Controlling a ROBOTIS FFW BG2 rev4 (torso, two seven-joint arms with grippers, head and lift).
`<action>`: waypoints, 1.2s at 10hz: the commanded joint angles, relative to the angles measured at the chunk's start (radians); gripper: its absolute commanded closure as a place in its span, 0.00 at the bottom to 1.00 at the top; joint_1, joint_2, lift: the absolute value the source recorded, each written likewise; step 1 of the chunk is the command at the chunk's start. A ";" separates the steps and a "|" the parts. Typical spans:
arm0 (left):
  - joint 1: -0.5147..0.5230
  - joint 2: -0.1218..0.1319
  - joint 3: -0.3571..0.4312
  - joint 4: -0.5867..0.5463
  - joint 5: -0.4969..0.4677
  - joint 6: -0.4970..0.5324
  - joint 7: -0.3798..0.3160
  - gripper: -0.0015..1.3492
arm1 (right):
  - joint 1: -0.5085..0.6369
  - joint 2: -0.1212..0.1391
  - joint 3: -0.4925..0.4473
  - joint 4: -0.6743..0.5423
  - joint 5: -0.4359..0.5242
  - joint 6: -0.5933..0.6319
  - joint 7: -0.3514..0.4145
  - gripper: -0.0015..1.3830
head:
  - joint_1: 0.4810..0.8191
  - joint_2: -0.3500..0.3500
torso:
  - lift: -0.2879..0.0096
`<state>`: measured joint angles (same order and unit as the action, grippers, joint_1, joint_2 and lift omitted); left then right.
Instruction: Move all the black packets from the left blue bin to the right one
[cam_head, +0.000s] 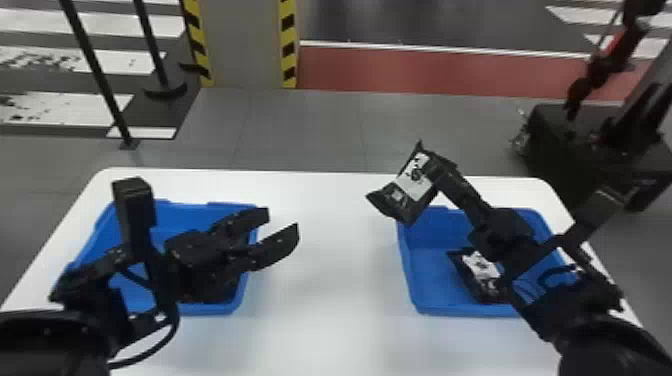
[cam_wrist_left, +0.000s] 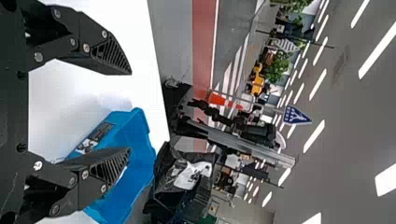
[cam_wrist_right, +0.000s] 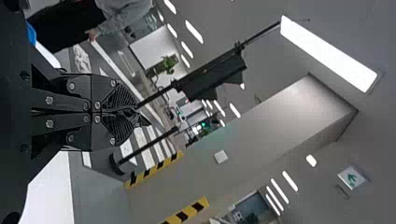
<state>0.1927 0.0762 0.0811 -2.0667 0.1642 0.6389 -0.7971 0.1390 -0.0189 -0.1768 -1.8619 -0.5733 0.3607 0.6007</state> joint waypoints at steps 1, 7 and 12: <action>0.082 0.000 0.066 -0.065 0.011 -0.008 0.013 0.21 | -0.004 -0.030 -0.032 0.064 0.007 -0.002 -0.024 0.93 | 0.63 0.40 | 0.60; 0.239 -0.001 0.269 -0.193 -0.009 0.014 0.033 0.21 | -0.029 -0.092 -0.085 0.295 0.067 -0.007 -0.128 0.89 | 0.63 0.43 | 0.60; 0.185 -0.016 0.344 -0.148 -0.175 0.176 0.065 0.23 | 0.165 -0.052 -0.085 -0.032 -0.020 -0.076 -0.183 0.18 | 0.63 0.49 | 0.60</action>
<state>0.4005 0.0634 0.4145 -2.2415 0.0178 0.7915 -0.7323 0.2789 -0.0719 -0.2623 -1.8514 -0.5864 0.2853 0.4180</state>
